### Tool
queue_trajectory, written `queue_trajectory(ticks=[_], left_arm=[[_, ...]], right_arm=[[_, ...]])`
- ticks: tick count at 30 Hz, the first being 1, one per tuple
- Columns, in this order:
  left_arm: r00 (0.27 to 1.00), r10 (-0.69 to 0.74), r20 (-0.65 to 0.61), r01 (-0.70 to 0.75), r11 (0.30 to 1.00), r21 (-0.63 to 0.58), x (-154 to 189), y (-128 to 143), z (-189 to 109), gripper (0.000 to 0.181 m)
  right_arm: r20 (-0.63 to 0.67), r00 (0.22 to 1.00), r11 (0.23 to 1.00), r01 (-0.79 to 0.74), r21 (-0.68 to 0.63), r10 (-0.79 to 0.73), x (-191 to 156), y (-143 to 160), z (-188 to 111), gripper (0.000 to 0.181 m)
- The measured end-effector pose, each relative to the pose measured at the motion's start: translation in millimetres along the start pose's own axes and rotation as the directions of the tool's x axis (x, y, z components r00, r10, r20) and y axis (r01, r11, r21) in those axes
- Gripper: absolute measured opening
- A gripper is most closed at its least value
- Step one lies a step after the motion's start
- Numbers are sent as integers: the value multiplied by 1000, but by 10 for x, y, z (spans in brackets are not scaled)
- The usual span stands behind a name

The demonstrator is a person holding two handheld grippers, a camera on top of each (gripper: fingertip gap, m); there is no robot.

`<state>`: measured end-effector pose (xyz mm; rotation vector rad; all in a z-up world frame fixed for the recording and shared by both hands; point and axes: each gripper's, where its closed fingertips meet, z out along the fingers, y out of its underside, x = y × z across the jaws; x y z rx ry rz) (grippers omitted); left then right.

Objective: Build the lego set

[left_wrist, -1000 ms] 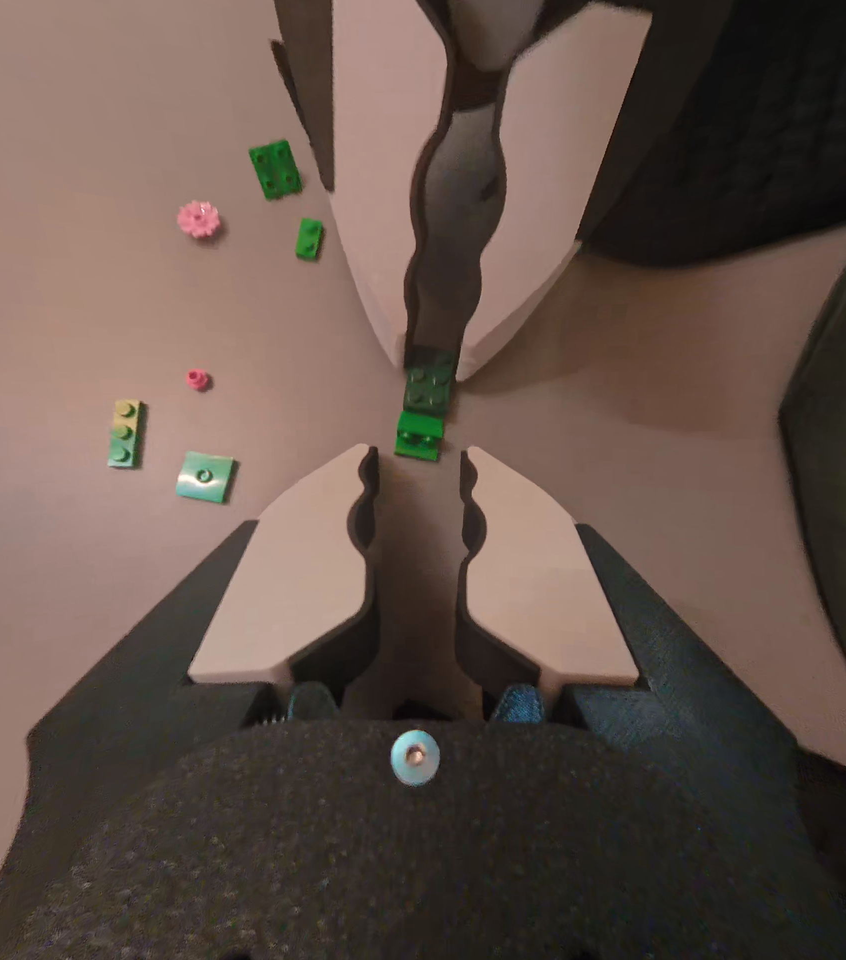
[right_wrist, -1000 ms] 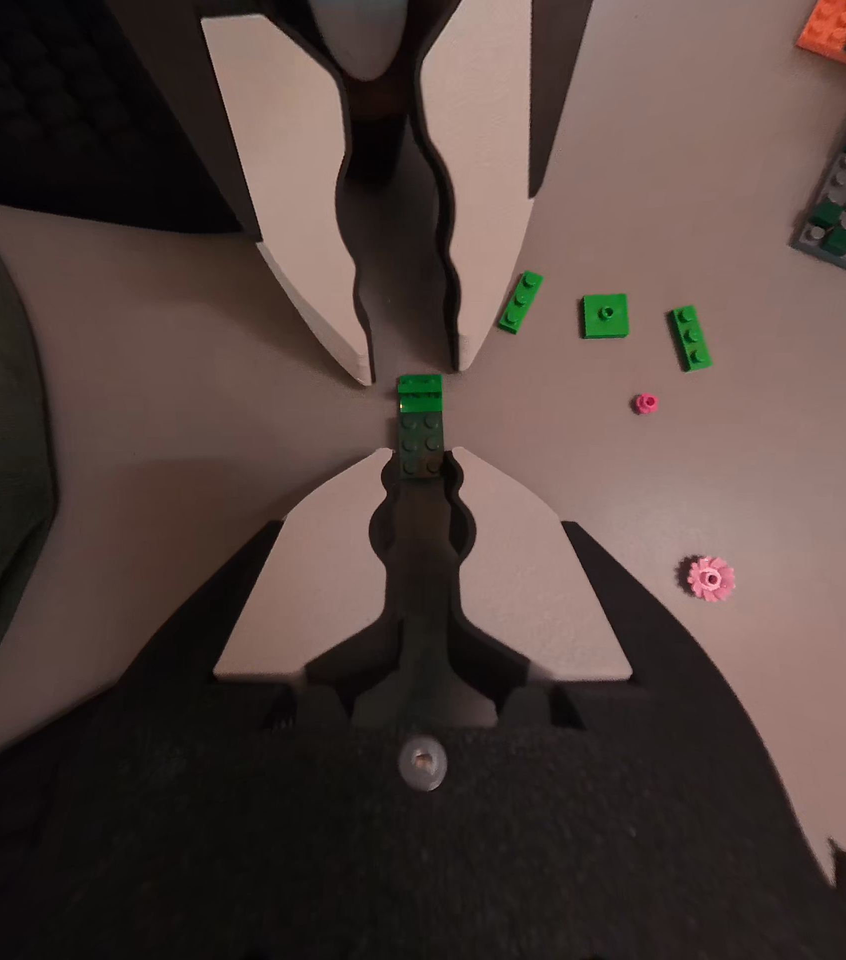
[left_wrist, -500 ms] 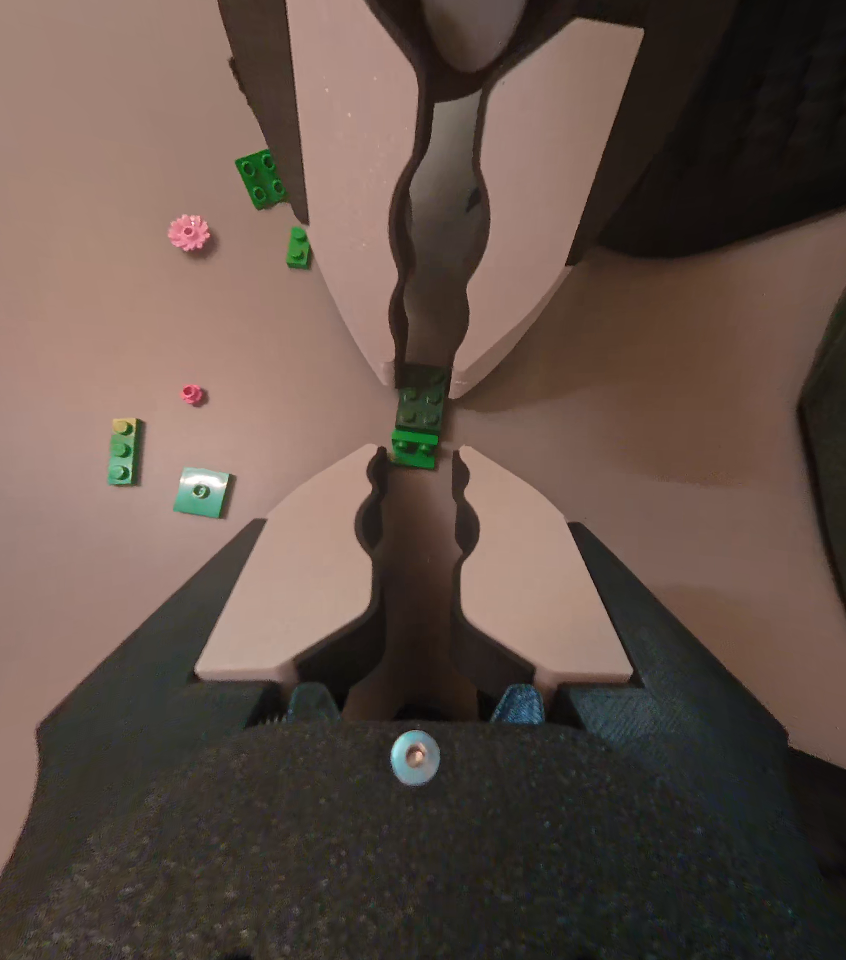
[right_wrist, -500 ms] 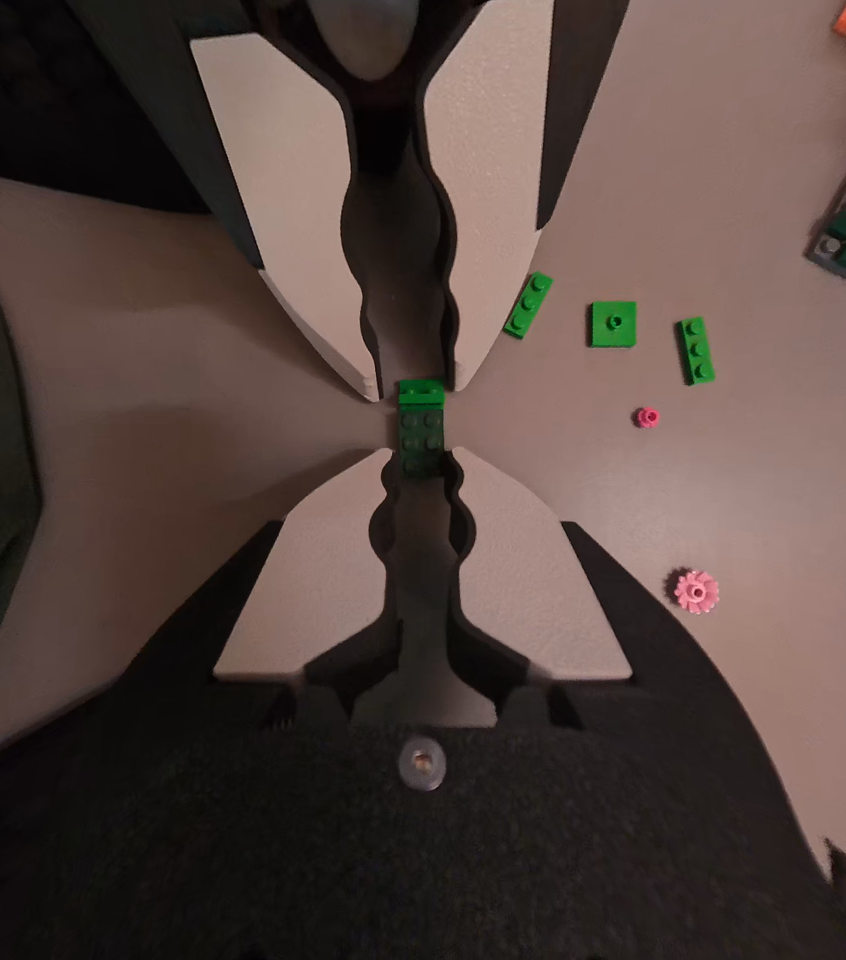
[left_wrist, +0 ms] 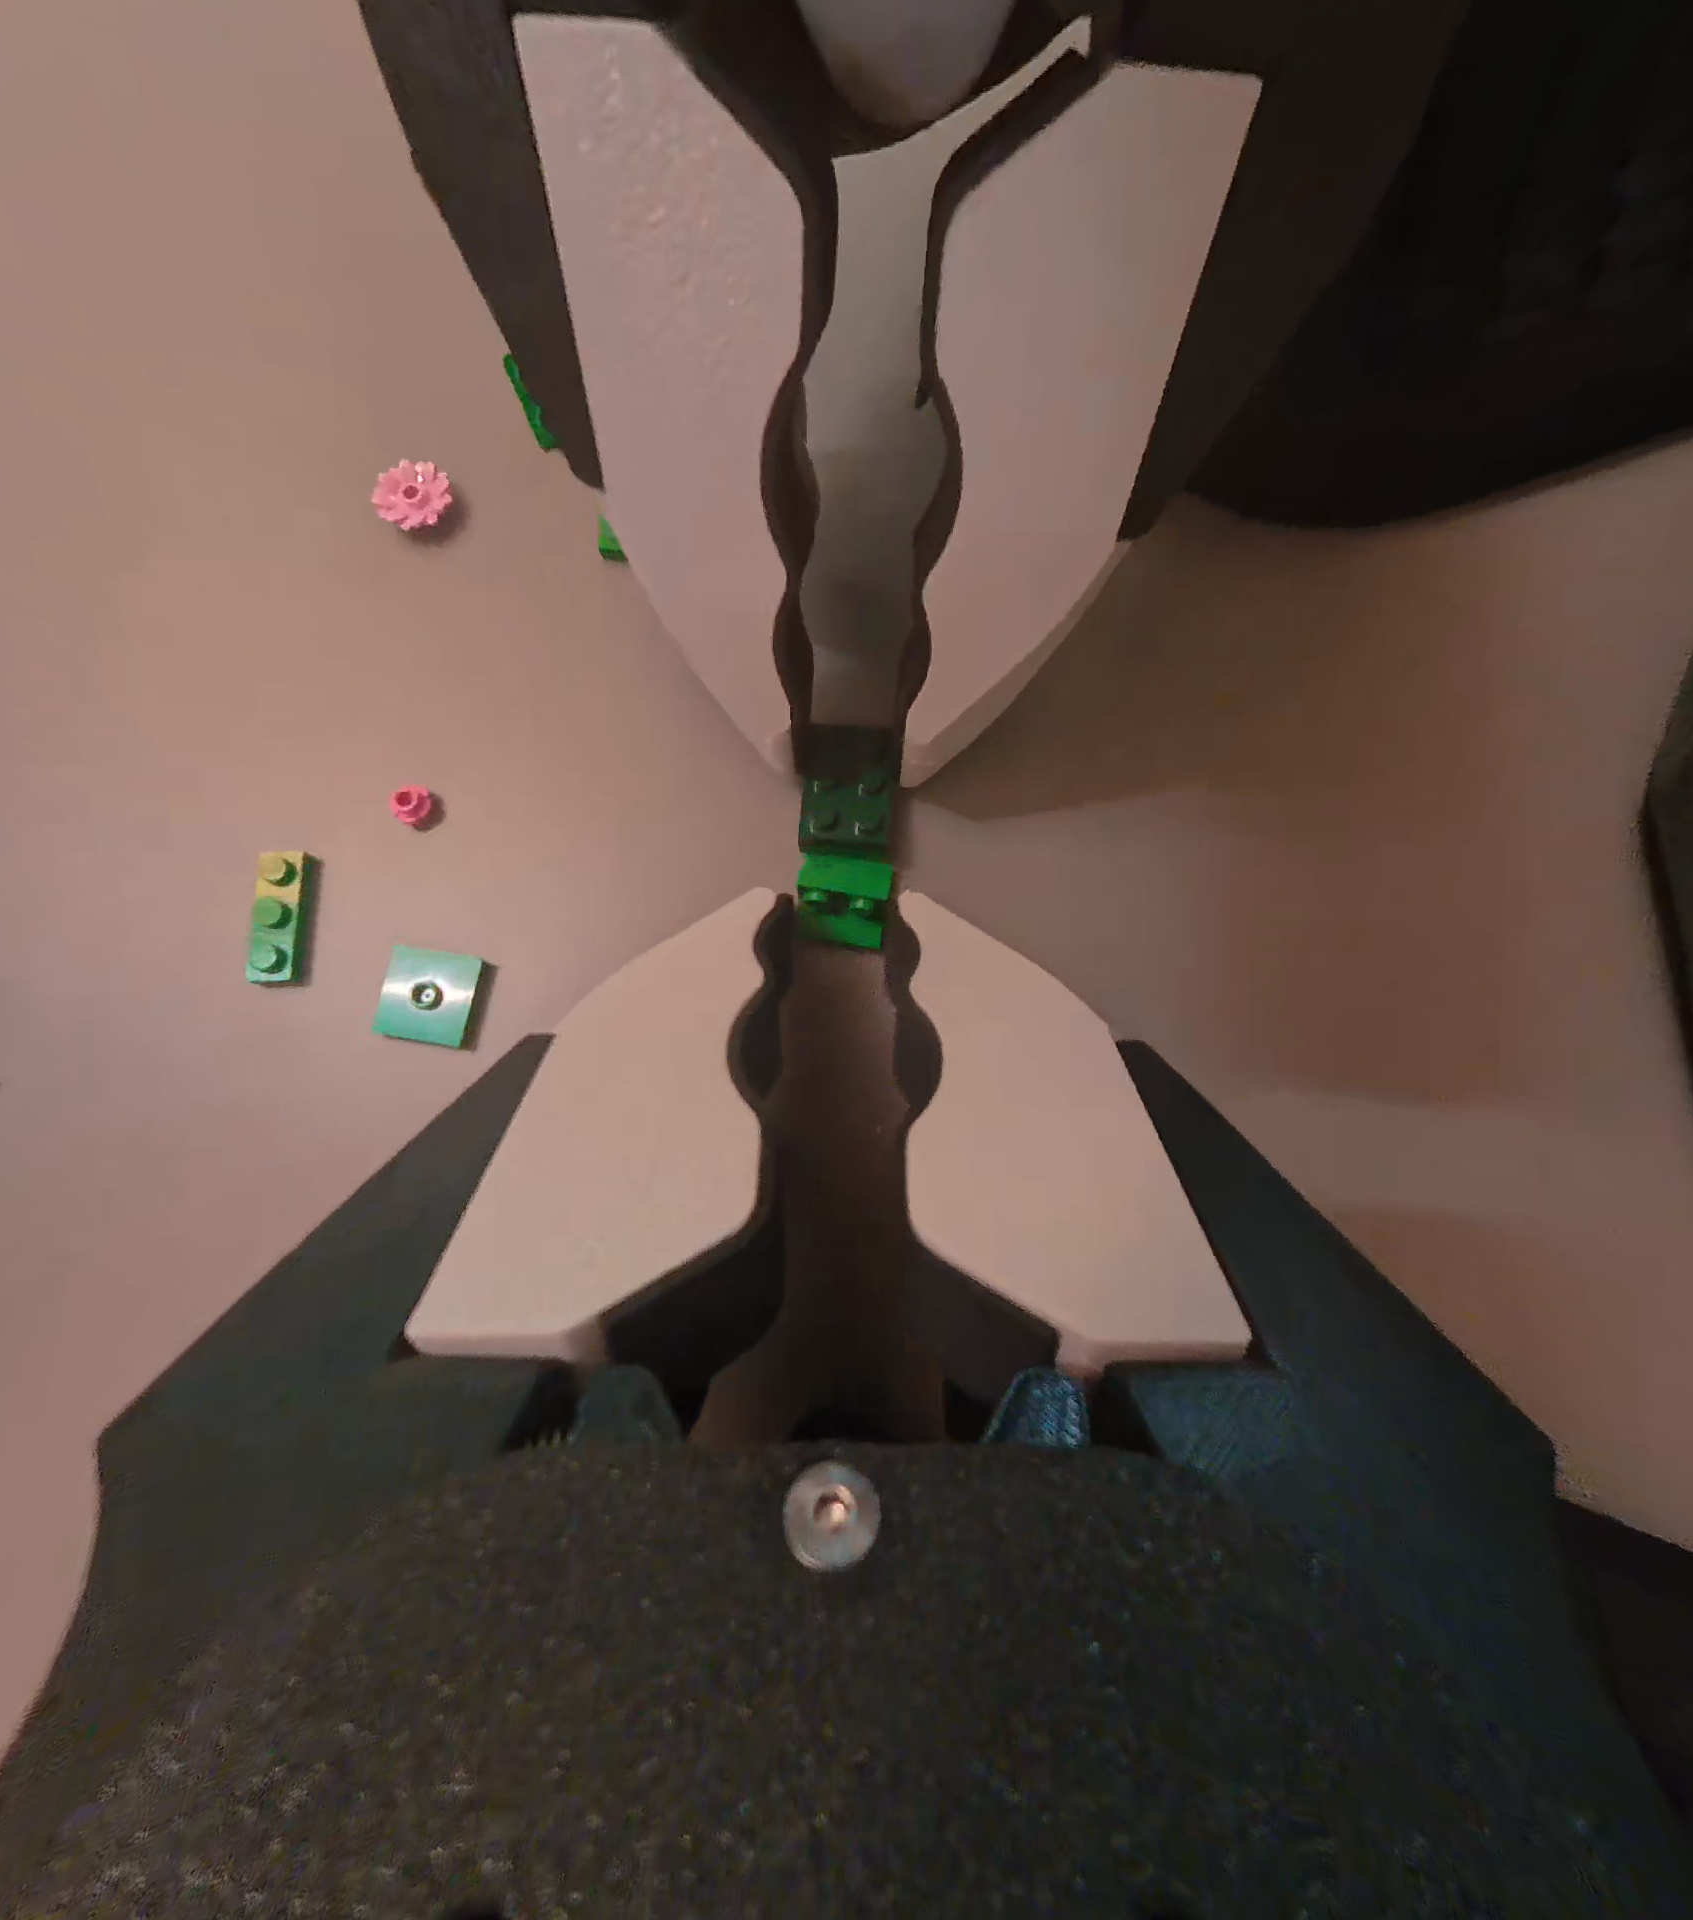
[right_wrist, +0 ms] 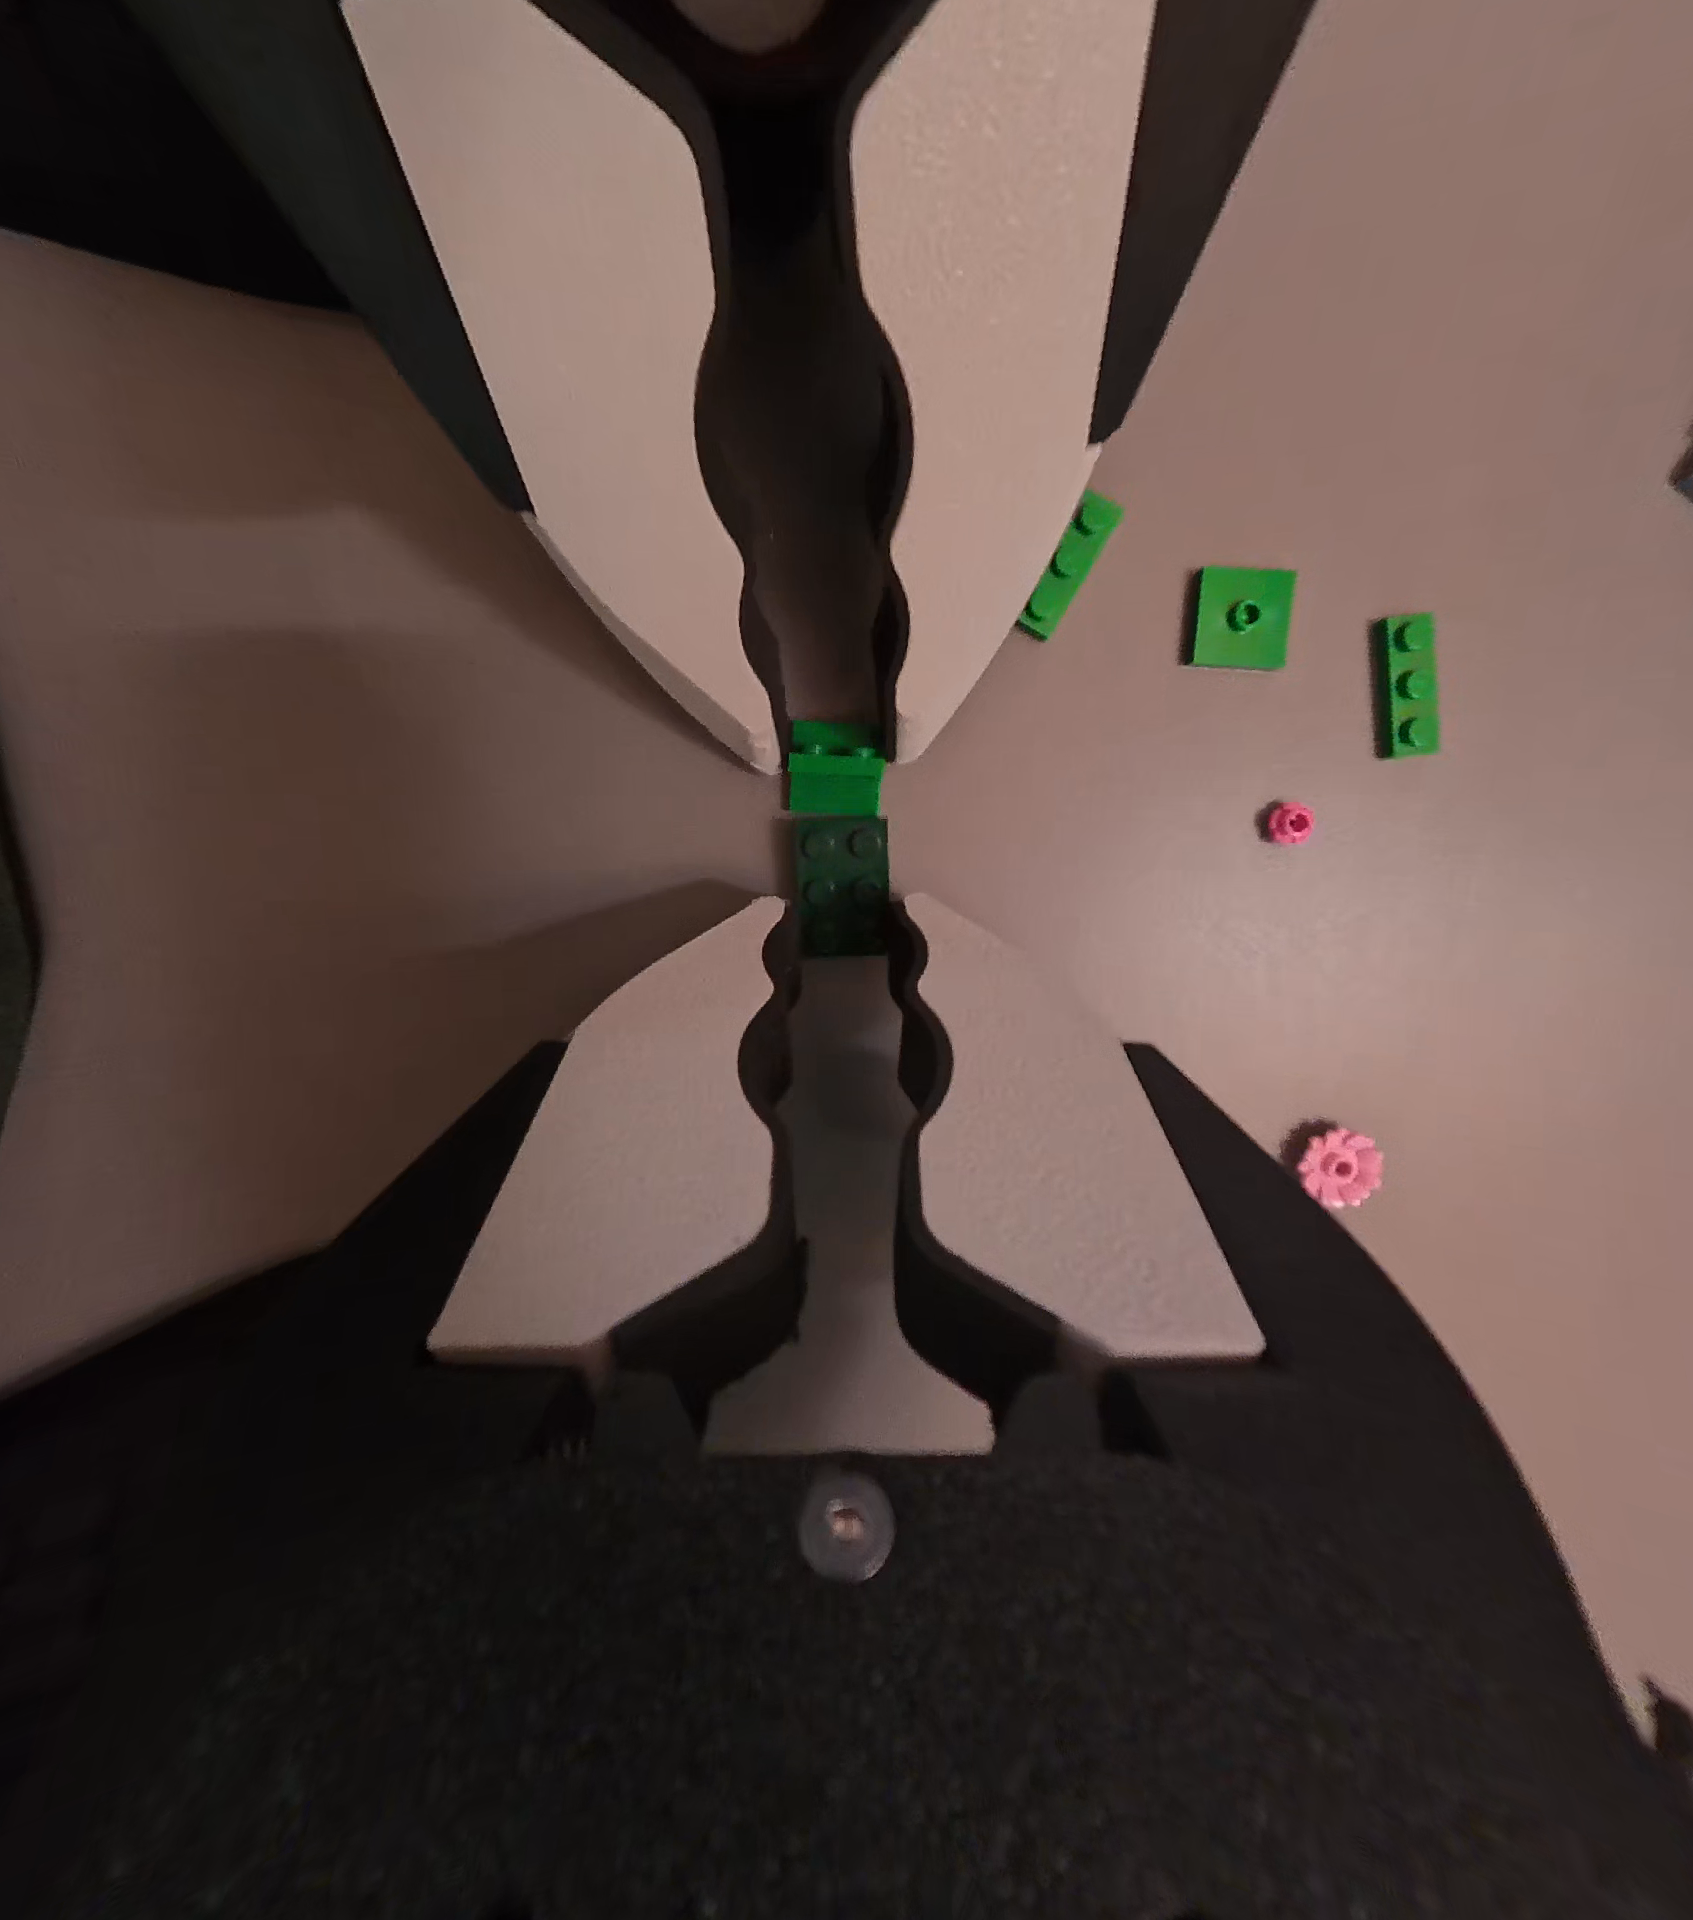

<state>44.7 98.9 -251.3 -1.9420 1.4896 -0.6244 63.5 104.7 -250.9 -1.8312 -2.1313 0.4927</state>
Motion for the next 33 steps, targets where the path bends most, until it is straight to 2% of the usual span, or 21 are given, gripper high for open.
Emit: queue_trajectory(ticks=[7, 10, 13, 17, 22, 27, 28, 33], left_arm=[[1000, 12, 13, -11, 1000, -21, -2, 17, -17, 15], [1000, 20, 18, -20, 1000, -13, 6, -13, -54, 15], [998, 40, 44, -40, 999, -1, -6, -65, -103, 15], [992, 77, 98, -80, 997, 24, -21, -173, -186, 15], [976, 120, 183, -131, 990, 49, -61, -304, -306, 15], [966, 160, 205, -180, 980, 85, -7, -418, -403, 15], [965, 165, 202, -188, 977, 100, 13, -442, -426, 15], [957, 194, 215, -242, 943, 227, 96, -652, -594, 15]], right_arm=[[-31, 999, 999, -24, 27, 25, 20, 14, -25, 20], [-34, 999, 992, -32, 124, 37, 14, -119, -103, 24], [-23, 995, 966, -90, 241, 98, 19, -283, -177, 20], [103, 952, 894, -307, 327, 289, 69, -354, -232, 18], [294, 868, 790, -490, 369, 401, 20, -413, -303, 25], [472, 793, 711, -581, 397, 385, -66, -507, -439, 17], [495, 782, 696, -593, 405, 379, -72, -515, -474, 9], [623, 729, 598, -642, 480, 282, -128, -606, -739, 3]])
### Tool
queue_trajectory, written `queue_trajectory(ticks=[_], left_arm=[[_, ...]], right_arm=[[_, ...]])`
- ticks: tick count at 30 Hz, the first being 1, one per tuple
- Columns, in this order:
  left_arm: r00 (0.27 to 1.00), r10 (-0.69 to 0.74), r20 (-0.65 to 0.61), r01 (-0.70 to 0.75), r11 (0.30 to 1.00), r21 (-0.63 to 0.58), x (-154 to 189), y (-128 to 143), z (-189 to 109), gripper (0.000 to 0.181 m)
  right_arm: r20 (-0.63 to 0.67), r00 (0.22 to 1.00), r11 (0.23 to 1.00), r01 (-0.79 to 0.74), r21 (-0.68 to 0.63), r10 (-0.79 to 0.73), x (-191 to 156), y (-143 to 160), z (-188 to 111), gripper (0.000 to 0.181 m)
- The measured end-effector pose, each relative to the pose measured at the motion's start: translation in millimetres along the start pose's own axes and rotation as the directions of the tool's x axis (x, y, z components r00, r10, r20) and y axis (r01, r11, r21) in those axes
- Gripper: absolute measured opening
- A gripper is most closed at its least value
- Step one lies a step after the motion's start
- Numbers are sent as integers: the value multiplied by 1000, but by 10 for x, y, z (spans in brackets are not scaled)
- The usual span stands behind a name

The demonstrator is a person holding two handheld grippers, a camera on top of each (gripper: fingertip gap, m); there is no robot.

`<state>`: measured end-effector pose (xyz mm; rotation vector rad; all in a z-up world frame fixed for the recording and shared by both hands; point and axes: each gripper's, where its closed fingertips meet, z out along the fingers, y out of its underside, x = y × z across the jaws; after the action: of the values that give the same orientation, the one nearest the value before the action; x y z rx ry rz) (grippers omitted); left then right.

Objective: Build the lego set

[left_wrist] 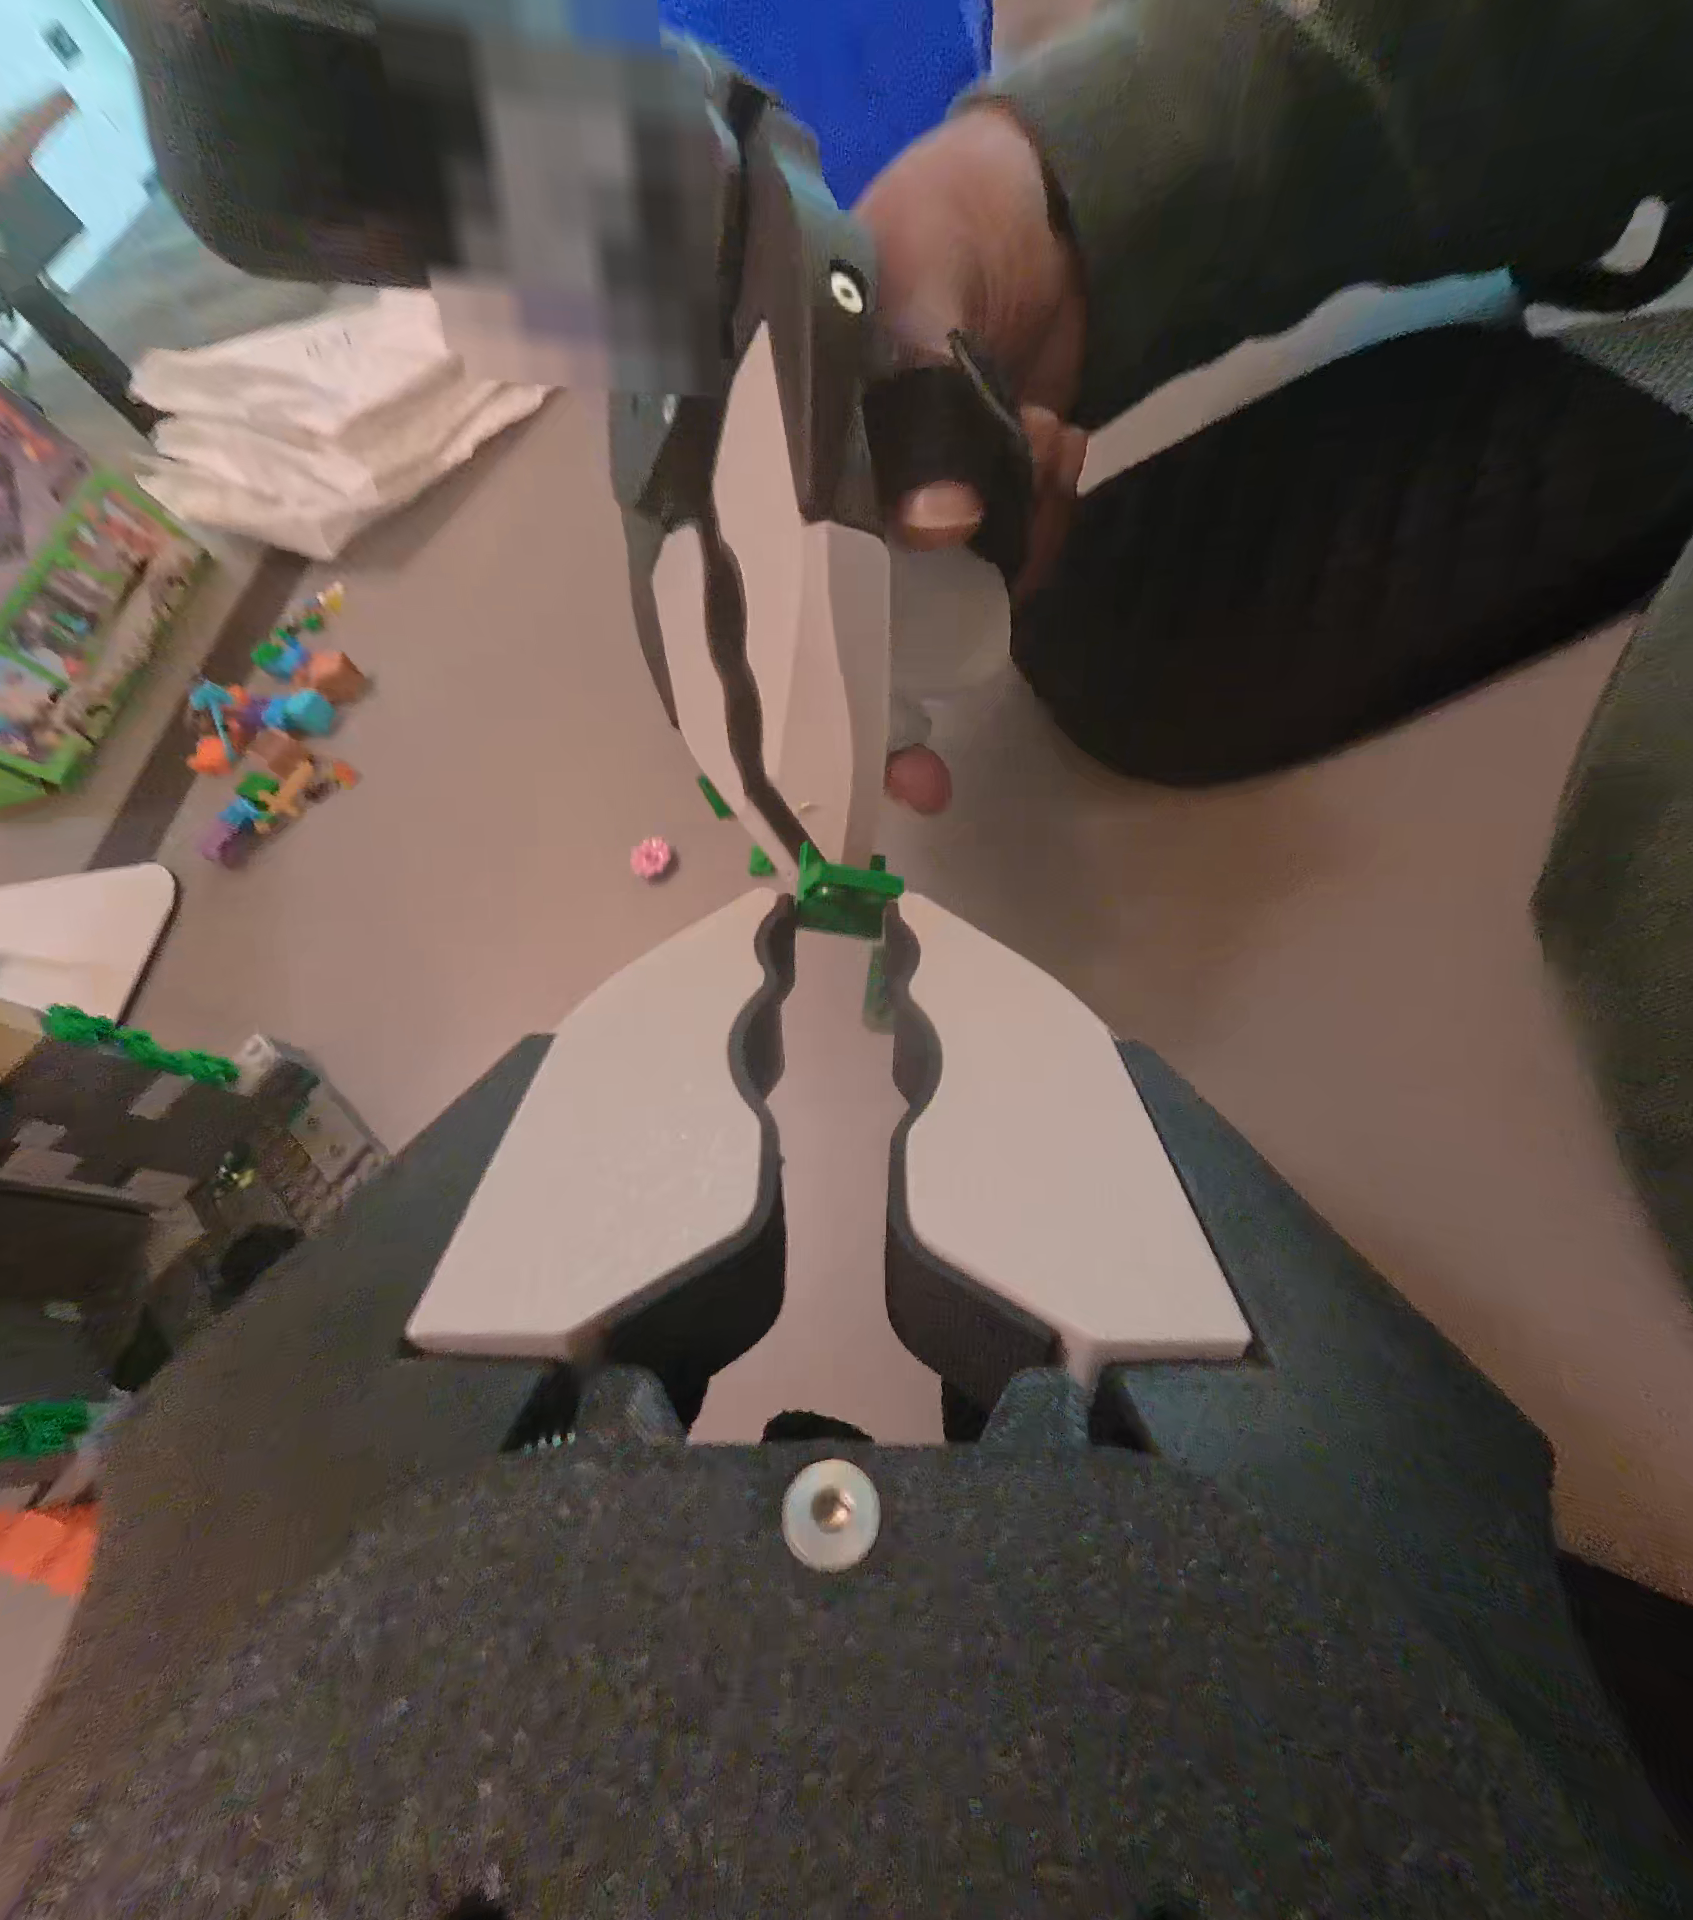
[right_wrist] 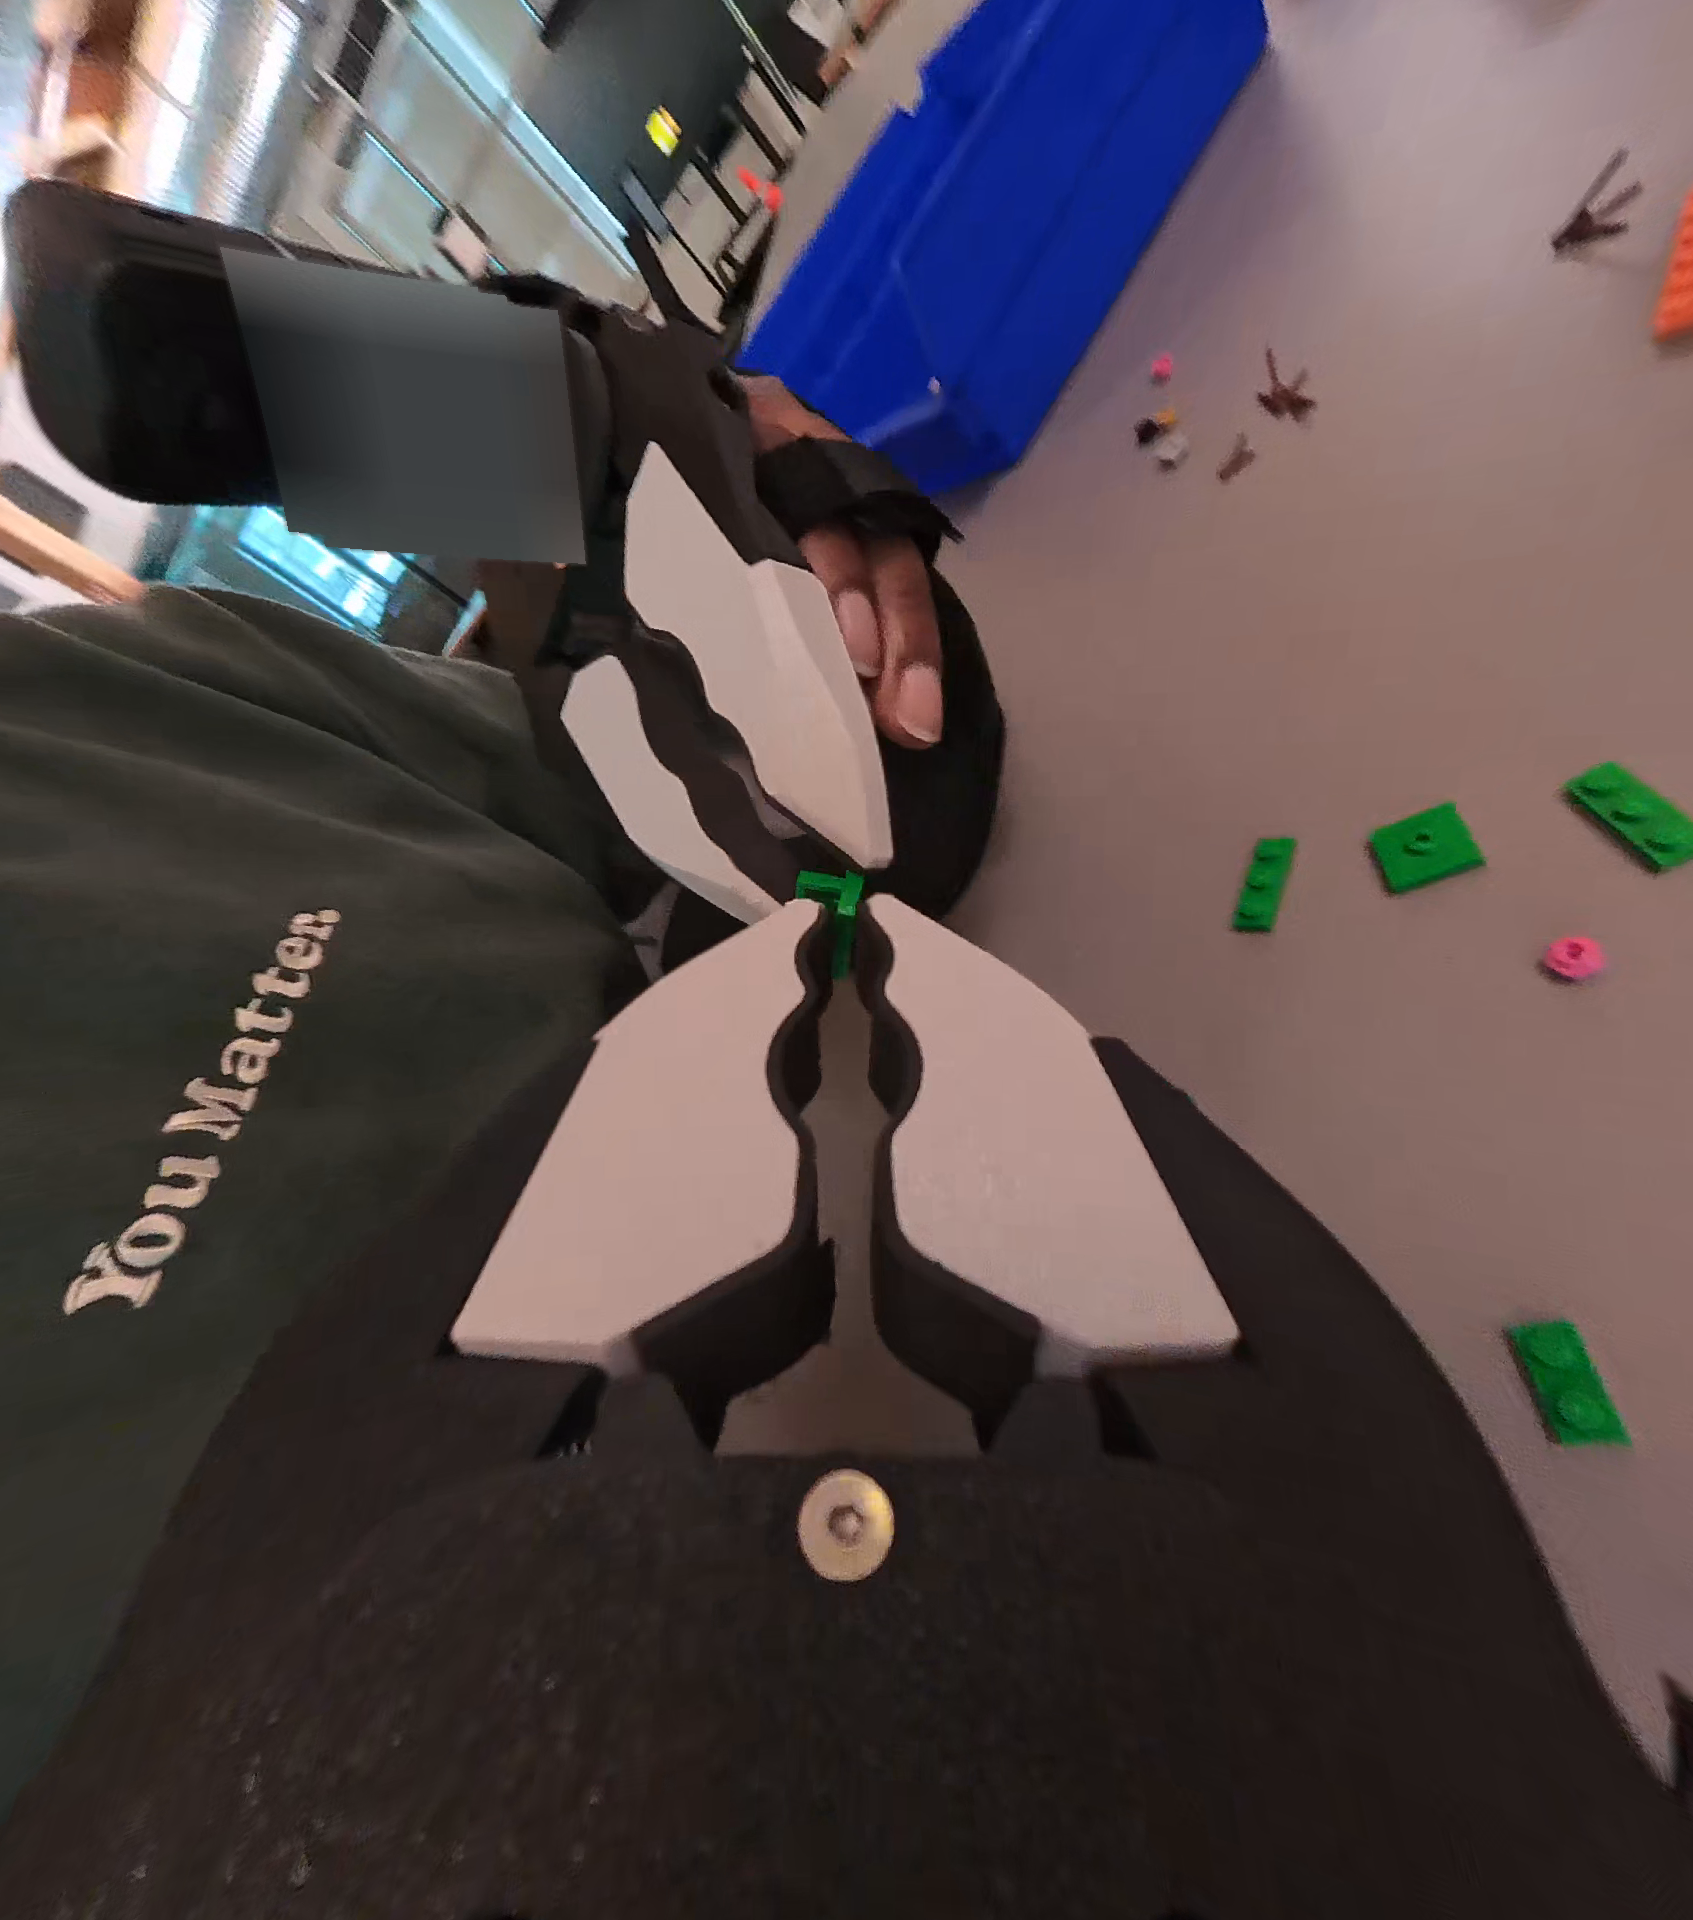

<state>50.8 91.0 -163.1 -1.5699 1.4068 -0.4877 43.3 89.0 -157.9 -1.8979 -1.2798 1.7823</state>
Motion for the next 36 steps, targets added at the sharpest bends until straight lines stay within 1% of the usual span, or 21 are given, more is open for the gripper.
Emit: queue_trajectory(ticks=[2, 5, 8, 11, 14, 16, 18, 20, 21, 23, 25, 27, 30, 33, 36], left_arm=[[1000, 4, 5, -4, 999, 50, -7, -82, -34, 16], [1000, 7, 17, -9, 989, 146, -22, -218, -93, 21], [996, 40, 76, -58, 966, 250, -51, -383, -157, 25], [989, 84, 123, -120, 939, 324, -32, -523, -200, 26], [986, 105, 132, -148, 916, 374, 17, -611, -227, 23], [986, 121, 118, -157, 909, 385, 64, -630, -238, 17], [985, 123, 125, -161, 916, 366, 55, -604, -225, 17], [987, 114, 114, -146, 932, 333, 43, -551, -195, 17], [987, 112, 114, -141, 943, 302, 30, -503, -170, 17], [988, 104, 118, -128, 968, 217, -15, -370, -99, 17], [991, 84, 101, -99, 983, 154, -24, -257, -39, 17], [994, 68, 91, -76, 994, 85, -32, -151, 18, 17], [995, 65, 81, -66, 998, 3, -17, -31, 92, 17], [992, 82, 96, -76, 995, -68, -16, 57, 129, 17], [991, 93, 100, -84, 992, -94, -6, 98, 129, 17]], right_arm=[[50, 999, 999, 5, 51, -8, -86, -63, -30, 3], [146, 989, 990, -12, 140, -9, -218, -179, -107, 2], [269, 963, 974, -74, 212, 15, -359, -264, -177, 2], [385, 922, 961, -141, 239, 40, -489, -280, -174, 3], [450, 892, 959, -163, 231, 44, -580, -255, -126, 3], [465, 884, 958, -169, 232, 43, -595, -258, -116, 2], [444, 895, 962, -155, 226, 40, -563, -248, -112, 3], [385, 922, 969, -133, 206, 44, -491, -224, -102, 3], [322, 946, 976, -107, 191, 40, -420, -204, -97, 4], [145, 989, 988, -20, 156, -2, -248, -166, -110, 4], [10, 999, 995, 46, 91, -47, -159, -108, -131, 8], [-52, 997, 998, 56, 41, -54, -157, -52, -108, 13], [-146, 989, 999, 31, 8, -29, -56, 17, -40, 14], [-180, 984, 1000, -8, 9, 9, 48, 51, -5, 6], [-133, 991, 1000, -30, 3, 30, 56, 76, 10, 5]])
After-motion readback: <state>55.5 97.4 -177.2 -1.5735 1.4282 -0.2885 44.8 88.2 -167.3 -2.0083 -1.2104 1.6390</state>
